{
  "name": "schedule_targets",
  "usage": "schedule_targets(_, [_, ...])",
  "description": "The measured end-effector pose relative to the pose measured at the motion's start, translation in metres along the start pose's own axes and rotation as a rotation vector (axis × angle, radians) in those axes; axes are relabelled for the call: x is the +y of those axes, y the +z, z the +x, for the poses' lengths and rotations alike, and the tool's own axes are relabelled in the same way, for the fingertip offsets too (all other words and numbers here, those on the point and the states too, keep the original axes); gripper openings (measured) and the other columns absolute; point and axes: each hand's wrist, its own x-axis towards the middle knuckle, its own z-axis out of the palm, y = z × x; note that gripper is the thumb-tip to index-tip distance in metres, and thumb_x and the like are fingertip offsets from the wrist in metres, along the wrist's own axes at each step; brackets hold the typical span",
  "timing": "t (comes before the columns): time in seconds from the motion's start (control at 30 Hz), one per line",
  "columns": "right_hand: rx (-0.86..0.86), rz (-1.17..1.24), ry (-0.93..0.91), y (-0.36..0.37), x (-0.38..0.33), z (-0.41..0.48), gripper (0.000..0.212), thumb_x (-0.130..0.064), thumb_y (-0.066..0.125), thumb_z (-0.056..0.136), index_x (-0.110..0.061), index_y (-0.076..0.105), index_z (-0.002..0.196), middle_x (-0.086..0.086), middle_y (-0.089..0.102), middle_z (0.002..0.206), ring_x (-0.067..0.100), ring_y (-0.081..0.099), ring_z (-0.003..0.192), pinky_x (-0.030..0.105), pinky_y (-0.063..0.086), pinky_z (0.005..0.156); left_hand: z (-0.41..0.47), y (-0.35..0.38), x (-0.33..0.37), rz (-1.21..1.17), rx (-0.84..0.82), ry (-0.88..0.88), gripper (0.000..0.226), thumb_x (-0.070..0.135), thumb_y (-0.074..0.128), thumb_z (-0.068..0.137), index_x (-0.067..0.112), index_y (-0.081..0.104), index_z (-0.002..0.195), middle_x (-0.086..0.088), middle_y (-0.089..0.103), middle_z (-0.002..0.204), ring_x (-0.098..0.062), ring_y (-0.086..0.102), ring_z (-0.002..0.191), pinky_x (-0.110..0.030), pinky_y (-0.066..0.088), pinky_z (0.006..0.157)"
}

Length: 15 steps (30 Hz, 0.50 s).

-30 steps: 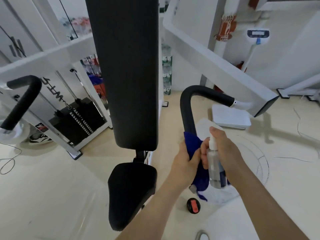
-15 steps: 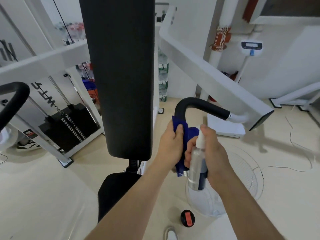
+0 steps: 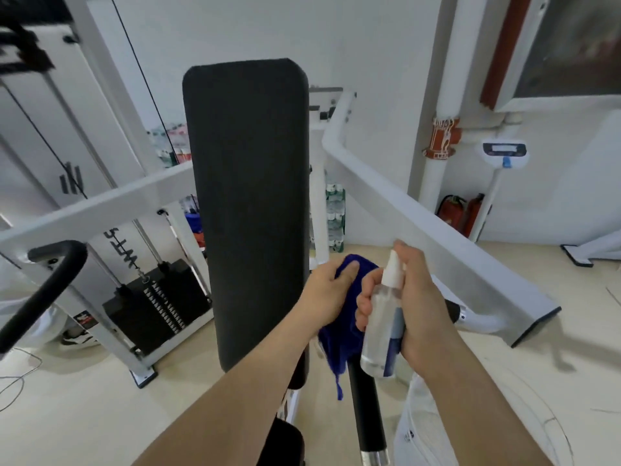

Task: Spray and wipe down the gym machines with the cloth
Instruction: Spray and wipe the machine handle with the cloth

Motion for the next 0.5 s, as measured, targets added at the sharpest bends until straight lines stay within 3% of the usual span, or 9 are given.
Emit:
schedule_targets(0.1, [-0.043,-0.016,-0.019,0.020,-0.011,0.014,0.061,-0.054,0.046,0.091,-0.004,0.054,0.058,0.015,0.049,0.054,0.024,0.044,0.045,0.029,0.043,0.050,-0.007,-0.016,-0.001,-0.192,0.190,-0.160,0.041,0.036,0.045,0.100,0.001,0.067,0.096,-0.025,0.067,0.086,-0.028,0.060,0.075,-0.053,0.050,0.082])
schedule_targets(0.23, [-0.167,-0.192,-0.051,0.044,-0.030,0.043,0.061,-0.057,0.043,0.091,-0.008,0.056,0.057,0.013,0.053,0.056,0.021,0.050,0.048,0.031,0.047,0.055,-0.004,-0.053,0.010,-0.532,0.351,-0.282,0.032,0.034,0.049,0.100,0.008,0.069,0.101,-0.019,0.071,0.094,-0.030,0.067,0.086,-0.045,0.053,0.082])
schedule_targets(0.37, [-0.105,-0.272,-0.118,0.078,-0.057,0.088,0.061,-0.055,0.042,0.093,-0.011,0.057,0.054,0.011,0.056,0.056,0.020,0.052,0.048,0.034,0.051,0.060,0.015,-0.102,0.031,-0.769,0.474,-0.296,0.016,0.023,0.060,0.094,0.015,0.064,0.107,-0.014,0.070,0.107,-0.035,0.065,0.101,-0.053,0.049,0.094])
schedule_targets(0.5, [-0.019,-0.274,-0.120,0.105,-0.073,0.133,0.058,-0.056,0.045,0.091,-0.011,0.057,0.058,0.011,0.056,0.056,0.021,0.052,0.051,0.034,0.052,0.062,0.043,-0.139,0.054,-0.846,0.488,-0.226,0.020,0.023,0.061,0.091,0.022,0.063,0.111,-0.009,0.069,0.112,-0.032,0.063,0.105,-0.057,0.045,0.097])
